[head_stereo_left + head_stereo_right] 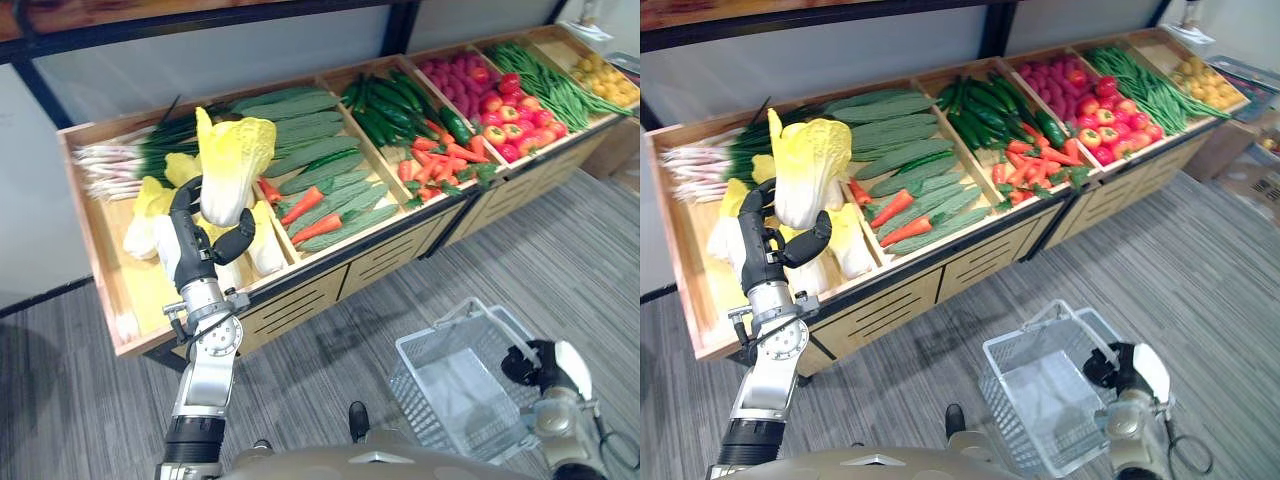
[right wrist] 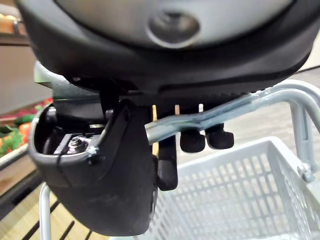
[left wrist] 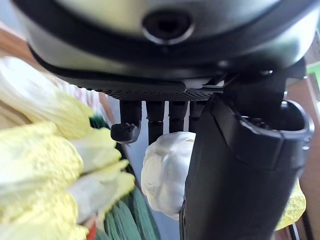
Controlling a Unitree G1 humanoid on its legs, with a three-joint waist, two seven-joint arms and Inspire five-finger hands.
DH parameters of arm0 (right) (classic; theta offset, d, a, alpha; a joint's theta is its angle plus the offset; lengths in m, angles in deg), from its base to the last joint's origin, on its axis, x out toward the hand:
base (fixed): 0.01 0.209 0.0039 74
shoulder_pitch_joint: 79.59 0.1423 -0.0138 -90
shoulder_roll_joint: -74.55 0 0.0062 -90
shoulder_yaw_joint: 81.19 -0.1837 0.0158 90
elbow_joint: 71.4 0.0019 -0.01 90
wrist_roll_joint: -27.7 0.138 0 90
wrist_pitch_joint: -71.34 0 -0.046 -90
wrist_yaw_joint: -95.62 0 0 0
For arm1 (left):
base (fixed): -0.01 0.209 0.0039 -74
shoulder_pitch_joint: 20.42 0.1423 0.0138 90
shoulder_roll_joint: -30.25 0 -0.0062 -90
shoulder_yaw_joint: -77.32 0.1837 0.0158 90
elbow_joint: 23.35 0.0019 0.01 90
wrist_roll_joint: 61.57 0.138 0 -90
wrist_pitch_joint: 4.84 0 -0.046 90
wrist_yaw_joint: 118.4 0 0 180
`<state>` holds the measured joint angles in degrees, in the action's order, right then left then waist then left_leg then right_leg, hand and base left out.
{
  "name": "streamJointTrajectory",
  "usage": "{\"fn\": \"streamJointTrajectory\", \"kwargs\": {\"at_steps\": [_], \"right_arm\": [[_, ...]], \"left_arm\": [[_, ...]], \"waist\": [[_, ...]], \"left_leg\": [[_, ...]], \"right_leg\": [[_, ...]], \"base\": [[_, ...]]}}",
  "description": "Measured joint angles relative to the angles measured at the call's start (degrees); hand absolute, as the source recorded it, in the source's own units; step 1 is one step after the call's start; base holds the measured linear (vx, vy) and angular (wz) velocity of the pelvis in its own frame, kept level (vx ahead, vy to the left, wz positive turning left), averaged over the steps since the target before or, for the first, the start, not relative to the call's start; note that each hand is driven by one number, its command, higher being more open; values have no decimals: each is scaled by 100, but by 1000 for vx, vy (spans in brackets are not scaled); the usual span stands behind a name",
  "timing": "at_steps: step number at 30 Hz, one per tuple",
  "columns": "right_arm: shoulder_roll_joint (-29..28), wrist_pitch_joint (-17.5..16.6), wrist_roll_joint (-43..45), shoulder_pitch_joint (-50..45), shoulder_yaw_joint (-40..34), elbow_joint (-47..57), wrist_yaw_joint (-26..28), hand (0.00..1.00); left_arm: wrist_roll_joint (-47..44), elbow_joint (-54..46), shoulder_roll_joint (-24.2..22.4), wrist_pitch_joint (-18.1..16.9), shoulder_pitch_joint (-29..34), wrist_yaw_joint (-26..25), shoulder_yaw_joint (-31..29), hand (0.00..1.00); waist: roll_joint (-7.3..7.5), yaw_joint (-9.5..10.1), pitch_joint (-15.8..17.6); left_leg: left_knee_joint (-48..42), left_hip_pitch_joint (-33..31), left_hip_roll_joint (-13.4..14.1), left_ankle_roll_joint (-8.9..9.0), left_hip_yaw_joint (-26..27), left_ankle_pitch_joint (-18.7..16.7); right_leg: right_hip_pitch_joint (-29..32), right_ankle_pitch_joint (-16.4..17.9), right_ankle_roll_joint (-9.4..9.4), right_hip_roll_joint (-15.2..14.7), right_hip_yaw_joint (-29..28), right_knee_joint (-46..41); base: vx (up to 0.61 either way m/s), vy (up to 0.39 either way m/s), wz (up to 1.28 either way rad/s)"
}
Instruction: Pick vegetable in the basket
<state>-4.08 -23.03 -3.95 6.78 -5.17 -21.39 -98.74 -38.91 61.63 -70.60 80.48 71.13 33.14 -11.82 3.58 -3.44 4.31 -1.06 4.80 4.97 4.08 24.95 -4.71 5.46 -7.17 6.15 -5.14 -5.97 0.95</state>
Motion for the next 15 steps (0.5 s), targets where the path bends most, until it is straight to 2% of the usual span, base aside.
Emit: {"fn": "streamJointTrajectory", "kwargs": {"at_steps": [4,7,12,15], "right_arm": [[423,-163,-8,142,349,266,26,0],[663,-261,4,367,733,499,164,0],[957,-399,101,685,1289,718,374,0],[1091,-478,166,803,1498,736,435,0]], "left_arm": [[-68,0,174,-275,17,396,477,0],[-282,-5,250,-424,18,644,807,0],[-950,-19,456,-705,13,1011,1337,0],[-1435,-90,638,-811,4,1253,1669,0]], "waist": [[-95,-94,-2],[-230,-168,57],[-449,-235,194],[-510,-268,223]], "left_leg": [[-188,3,19,2,350,-181],[-338,42,28,-8,670,-326],[-749,47,147,11,1148,-639],[-1011,-28,253,33,1335,-783]], "right_leg": [[112,-72,61,48,-377,0],[190,-146,94,93,-688,5],[282,-236,136,210,-1163,7],[361,-262,137,280,-1324,12]], "base": [[-18,5,-50],[-19,3,-53],[-29,-13,-51],[-21,-23,-34]]}}
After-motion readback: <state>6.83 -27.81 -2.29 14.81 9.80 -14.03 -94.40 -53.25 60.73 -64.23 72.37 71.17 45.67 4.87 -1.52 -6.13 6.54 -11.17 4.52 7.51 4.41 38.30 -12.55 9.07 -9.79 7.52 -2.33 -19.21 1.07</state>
